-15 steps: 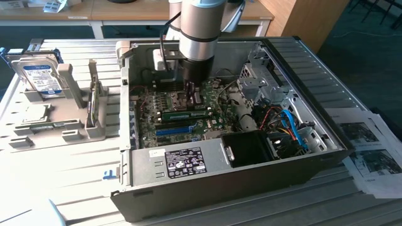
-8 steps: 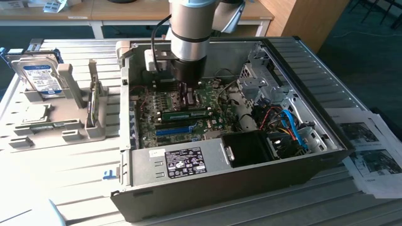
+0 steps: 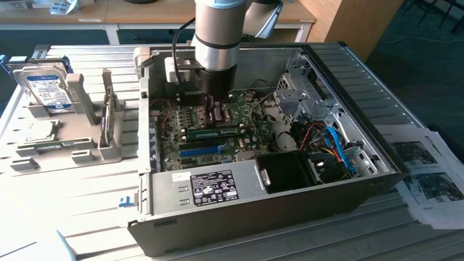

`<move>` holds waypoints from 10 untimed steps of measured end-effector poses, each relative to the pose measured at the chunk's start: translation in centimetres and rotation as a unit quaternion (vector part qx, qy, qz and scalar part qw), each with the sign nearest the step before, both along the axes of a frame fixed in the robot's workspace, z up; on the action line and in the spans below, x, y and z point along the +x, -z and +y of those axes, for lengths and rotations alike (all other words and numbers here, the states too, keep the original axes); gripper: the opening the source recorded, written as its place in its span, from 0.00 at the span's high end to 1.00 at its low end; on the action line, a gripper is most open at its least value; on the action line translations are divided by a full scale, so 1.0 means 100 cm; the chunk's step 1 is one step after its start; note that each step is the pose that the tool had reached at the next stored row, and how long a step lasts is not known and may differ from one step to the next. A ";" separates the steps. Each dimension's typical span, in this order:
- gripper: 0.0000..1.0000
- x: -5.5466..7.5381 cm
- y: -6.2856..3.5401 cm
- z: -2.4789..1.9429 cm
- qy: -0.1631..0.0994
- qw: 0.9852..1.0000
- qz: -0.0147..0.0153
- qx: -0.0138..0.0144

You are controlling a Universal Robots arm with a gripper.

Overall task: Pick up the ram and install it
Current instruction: 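Press down the ram until it locks into place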

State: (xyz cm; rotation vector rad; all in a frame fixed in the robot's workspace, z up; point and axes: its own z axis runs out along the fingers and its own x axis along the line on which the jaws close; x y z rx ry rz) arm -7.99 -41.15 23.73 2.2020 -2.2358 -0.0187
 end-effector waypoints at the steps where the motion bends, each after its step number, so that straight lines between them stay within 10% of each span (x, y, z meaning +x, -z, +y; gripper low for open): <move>1: 0.90 0.000 0.0000 0.0000 0.000 1.000 0.000 0.000; 10: 0.90 0.000 0.0029 0.0000 0.000 1.000 0.000 0.000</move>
